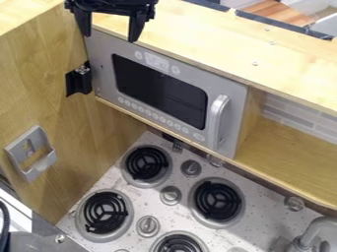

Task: Open microwave

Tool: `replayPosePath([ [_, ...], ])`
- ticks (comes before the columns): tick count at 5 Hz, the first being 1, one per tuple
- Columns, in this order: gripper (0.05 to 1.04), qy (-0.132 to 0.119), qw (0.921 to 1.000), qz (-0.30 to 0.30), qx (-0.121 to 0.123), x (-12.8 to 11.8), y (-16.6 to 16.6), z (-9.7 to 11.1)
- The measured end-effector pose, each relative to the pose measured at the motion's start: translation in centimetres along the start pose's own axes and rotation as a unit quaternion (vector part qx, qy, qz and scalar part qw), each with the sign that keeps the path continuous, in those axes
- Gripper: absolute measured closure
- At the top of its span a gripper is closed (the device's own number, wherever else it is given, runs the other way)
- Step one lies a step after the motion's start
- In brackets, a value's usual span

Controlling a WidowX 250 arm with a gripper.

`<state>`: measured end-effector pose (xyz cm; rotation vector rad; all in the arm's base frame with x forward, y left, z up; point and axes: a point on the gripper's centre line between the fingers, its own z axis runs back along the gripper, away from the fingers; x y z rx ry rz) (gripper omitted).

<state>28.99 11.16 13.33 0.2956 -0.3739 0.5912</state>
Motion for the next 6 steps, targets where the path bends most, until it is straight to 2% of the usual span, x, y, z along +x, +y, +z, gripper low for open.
replayPosePath([
  [1,0.085,0.014,0.9999,-0.004,0.003,-0.6,-0.1,-0.7],
  [2,0.085,0.004,0.9993,-0.031,-0.02,-1.2,-0.9,-1.5],
  [3,0.085,0.008,0.9956,-0.076,-0.055,-2.2,-3.0,-2.7],
  [5,0.085,0.017,0.9822,-0.165,-0.089,-5.9,-7.9,-2.4],
  [6,0.085,0.019,0.972,-0.219,-0.083,-7.9,-10.0,-1.3],
])
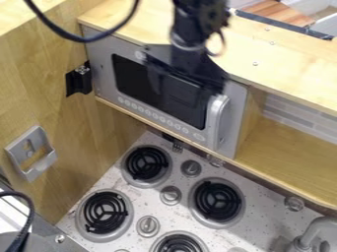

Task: Open microwave

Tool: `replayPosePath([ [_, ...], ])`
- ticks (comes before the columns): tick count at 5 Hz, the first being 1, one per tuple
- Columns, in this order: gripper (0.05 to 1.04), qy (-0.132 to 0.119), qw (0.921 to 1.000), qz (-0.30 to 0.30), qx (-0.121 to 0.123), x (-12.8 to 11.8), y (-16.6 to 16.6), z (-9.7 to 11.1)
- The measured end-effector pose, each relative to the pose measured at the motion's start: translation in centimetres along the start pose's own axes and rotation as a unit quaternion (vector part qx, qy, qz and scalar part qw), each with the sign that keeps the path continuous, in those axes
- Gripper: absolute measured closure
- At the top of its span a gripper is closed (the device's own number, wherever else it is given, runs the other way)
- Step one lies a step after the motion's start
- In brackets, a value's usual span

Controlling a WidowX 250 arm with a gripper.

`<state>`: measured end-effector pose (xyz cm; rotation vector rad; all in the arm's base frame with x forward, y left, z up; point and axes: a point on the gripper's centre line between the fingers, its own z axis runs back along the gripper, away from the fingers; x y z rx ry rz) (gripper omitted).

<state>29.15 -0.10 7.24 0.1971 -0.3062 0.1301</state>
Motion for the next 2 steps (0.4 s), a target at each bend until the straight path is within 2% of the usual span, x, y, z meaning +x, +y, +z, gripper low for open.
replayPosePath([
  [1,0.085,-0.008,0.9989,-0.041,-0.02,-1.2,-2.5,-0.2],
  [2,0.085,0.013,0.9966,-0.069,-0.043,-1.6,-4.4,-1.9],
])
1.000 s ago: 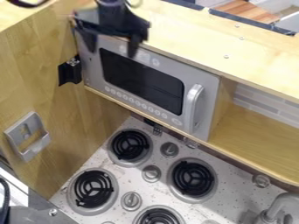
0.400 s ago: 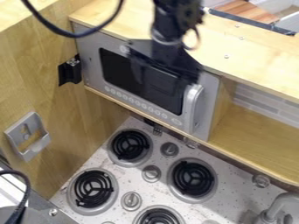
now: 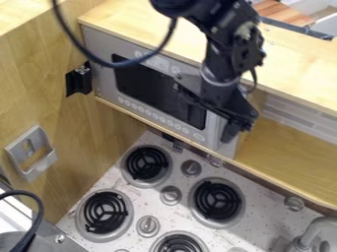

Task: Open microwave

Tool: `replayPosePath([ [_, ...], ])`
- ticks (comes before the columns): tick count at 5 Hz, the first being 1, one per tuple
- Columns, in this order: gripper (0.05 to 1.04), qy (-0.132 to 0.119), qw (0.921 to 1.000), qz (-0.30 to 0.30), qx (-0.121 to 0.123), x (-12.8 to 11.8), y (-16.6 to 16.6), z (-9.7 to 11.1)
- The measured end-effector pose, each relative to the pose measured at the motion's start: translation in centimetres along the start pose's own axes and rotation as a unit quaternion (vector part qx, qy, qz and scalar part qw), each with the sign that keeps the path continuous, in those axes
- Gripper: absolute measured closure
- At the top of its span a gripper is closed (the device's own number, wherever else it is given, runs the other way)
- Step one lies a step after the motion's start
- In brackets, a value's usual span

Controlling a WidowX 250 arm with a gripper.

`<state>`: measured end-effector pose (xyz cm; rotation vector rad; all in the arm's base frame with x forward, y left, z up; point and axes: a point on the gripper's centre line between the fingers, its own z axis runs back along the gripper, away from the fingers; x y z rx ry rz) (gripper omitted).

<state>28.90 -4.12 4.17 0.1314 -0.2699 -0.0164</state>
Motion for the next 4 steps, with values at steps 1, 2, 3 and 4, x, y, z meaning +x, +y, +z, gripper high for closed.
replayPosePath([
  [1,0.085,-0.001,0.999,-0.026,-0.037,0.4,-1.1,-1.7],
  [2,0.085,0.004,0.9981,-0.024,-0.056,1.2,-1.1,-3.7],
  [3,0.085,0.001,0.9988,-0.012,-0.046,1.9,0.2,-4.1],
  [4,0.085,0.008,0.9995,0.012,-0.029,1.8,1.6,-4.3],
])
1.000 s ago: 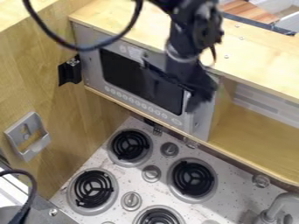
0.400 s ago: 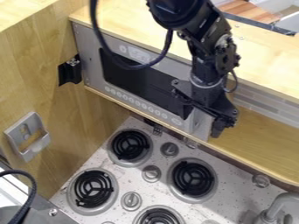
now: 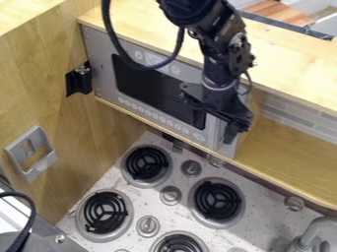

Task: Open microwave

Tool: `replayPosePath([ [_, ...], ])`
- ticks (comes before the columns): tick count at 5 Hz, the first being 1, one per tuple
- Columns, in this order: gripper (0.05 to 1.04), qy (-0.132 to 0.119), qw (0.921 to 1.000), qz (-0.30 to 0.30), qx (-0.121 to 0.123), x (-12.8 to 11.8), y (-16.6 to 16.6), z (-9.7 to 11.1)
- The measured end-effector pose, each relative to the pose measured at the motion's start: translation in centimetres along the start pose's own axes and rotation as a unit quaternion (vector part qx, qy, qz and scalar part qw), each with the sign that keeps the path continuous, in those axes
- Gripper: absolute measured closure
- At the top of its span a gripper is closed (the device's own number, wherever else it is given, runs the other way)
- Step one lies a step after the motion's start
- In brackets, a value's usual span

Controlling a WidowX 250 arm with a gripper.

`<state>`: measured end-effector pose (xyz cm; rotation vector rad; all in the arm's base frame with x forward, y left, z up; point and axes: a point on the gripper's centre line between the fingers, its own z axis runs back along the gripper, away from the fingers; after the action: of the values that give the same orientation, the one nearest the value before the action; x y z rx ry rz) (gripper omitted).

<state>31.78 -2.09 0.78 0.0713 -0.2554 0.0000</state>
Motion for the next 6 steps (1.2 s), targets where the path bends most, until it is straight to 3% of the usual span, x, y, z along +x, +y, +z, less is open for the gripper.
replayPosePath([
  [1,0.085,-0.012,0.9999,0.007,0.0,0.7,0.6,0.1],
  [4,0.117,-0.014,0.9996,-0.012,-0.019,2.2,0.2,-1.9],
  [6,0.691,-0.013,0.9999,-0.005,-0.004,2.0,0.7,-2.0],
])
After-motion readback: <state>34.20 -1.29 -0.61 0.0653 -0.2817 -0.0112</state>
